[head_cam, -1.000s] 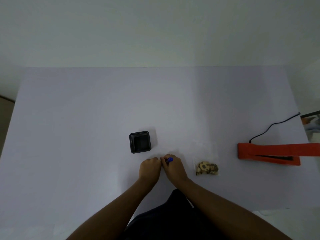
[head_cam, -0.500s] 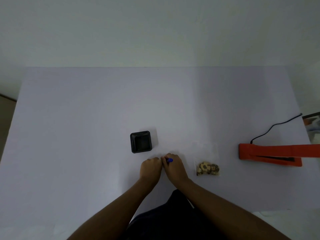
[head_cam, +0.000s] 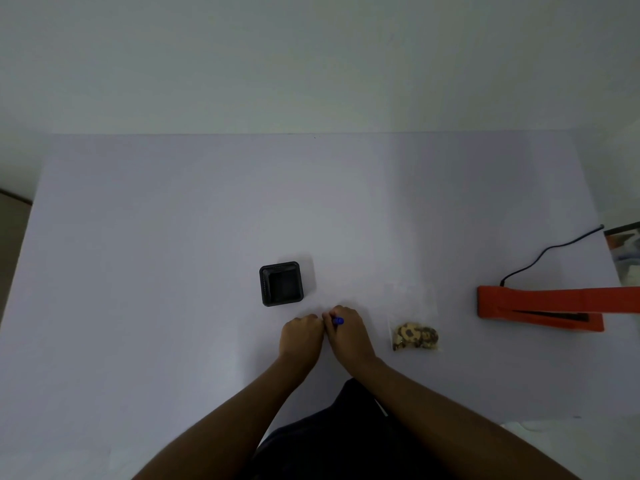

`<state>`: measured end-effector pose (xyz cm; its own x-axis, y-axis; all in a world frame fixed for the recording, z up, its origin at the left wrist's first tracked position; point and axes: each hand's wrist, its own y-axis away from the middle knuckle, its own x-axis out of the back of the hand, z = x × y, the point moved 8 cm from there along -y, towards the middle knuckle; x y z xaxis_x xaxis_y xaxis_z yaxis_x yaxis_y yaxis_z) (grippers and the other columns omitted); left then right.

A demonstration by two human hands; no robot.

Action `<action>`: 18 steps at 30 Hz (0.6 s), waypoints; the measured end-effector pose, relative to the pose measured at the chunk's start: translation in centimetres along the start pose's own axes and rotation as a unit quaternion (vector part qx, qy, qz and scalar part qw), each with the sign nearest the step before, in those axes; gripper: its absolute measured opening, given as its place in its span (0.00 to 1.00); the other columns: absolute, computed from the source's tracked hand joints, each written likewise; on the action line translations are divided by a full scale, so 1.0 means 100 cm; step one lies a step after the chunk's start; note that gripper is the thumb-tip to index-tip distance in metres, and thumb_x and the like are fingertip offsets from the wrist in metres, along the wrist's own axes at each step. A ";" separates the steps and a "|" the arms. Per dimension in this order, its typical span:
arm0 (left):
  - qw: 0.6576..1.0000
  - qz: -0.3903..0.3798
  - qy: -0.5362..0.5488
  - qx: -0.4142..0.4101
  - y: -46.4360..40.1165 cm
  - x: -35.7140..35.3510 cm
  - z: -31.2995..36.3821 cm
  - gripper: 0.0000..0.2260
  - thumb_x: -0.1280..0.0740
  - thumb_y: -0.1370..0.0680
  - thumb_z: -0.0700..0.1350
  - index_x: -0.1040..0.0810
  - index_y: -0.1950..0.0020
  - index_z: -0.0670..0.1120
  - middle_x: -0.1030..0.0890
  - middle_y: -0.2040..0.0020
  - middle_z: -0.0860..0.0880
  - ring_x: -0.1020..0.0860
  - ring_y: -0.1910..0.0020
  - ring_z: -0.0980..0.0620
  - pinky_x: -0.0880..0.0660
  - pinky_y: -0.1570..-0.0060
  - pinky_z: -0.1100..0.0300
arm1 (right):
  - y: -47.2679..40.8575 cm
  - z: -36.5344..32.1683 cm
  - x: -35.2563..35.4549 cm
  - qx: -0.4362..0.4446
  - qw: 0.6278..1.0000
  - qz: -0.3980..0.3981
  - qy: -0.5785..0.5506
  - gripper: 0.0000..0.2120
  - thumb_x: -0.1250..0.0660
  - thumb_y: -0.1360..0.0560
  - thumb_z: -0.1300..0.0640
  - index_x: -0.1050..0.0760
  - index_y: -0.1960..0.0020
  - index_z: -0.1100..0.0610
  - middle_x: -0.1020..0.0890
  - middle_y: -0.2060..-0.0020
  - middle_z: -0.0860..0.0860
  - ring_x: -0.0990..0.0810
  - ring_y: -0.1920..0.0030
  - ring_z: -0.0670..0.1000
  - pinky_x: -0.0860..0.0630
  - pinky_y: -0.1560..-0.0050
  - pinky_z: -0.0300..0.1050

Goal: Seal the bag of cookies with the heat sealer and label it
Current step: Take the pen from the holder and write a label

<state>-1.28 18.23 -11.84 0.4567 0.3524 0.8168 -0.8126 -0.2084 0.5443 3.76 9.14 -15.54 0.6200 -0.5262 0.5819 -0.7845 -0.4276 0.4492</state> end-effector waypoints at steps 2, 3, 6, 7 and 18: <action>1.000 -0.001 -0.005 -0.002 0.000 0.001 0.001 0.05 0.37 0.20 0.39 0.21 0.50 0.44 0.19 0.53 0.47 0.19 0.56 0.50 0.22 0.55 0.59 | 0.000 -0.001 0.001 -0.007 1.000 0.006 0.004 0.12 0.38 0.19 0.52 0.25 0.58 0.57 0.22 0.62 0.52 0.24 0.60 0.49 0.27 0.57 0.40; 1.000 -0.002 -0.005 -0.002 0.001 0.001 0.001 0.05 0.37 0.20 0.38 0.21 0.51 0.45 0.19 0.53 0.47 0.19 0.56 0.50 0.22 0.55 0.59 | 0.001 -0.002 0.002 -0.010 1.000 0.007 0.001 0.13 0.38 0.19 0.53 0.25 0.59 0.57 0.22 0.62 0.52 0.24 0.60 0.50 0.27 0.58 0.42; 1.000 -0.003 -0.007 -0.001 0.001 0.001 0.000 0.05 0.36 0.20 0.38 0.21 0.51 0.45 0.19 0.53 0.47 0.19 0.56 0.50 0.23 0.55 0.59 | 0.003 -0.006 0.004 -0.006 1.000 0.005 0.006 0.13 0.38 0.19 0.53 0.26 0.59 0.58 0.22 0.62 0.53 0.24 0.60 0.50 0.26 0.57 0.44; 1.000 -0.003 -0.008 -0.002 0.001 0.001 0.001 0.05 0.36 0.20 0.38 0.21 0.51 0.45 0.19 0.53 0.47 0.19 0.56 0.50 0.23 0.55 0.59 | 0.003 -0.006 0.005 -0.003 1.000 0.006 0.011 0.13 0.38 0.19 0.53 0.26 0.58 0.57 0.22 0.61 0.53 0.24 0.59 0.50 0.26 0.57 0.44; 1.000 0.000 -0.024 -0.003 0.002 0.004 0.001 0.07 0.38 0.20 0.36 0.21 0.50 0.44 0.19 0.51 0.46 0.19 0.55 0.48 0.23 0.55 0.58 | 0.008 -0.014 0.010 0.015 0.999 0.008 0.047 0.10 0.39 0.19 0.53 0.28 0.59 0.53 0.22 0.61 0.52 0.23 0.60 0.52 0.24 0.56 0.51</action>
<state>-1.27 18.23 -11.41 0.4735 0.3077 0.8253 -0.8147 -0.2031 0.5431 3.78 9.30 -13.61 0.6019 -0.4628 0.6507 -0.7930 -0.4426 0.4187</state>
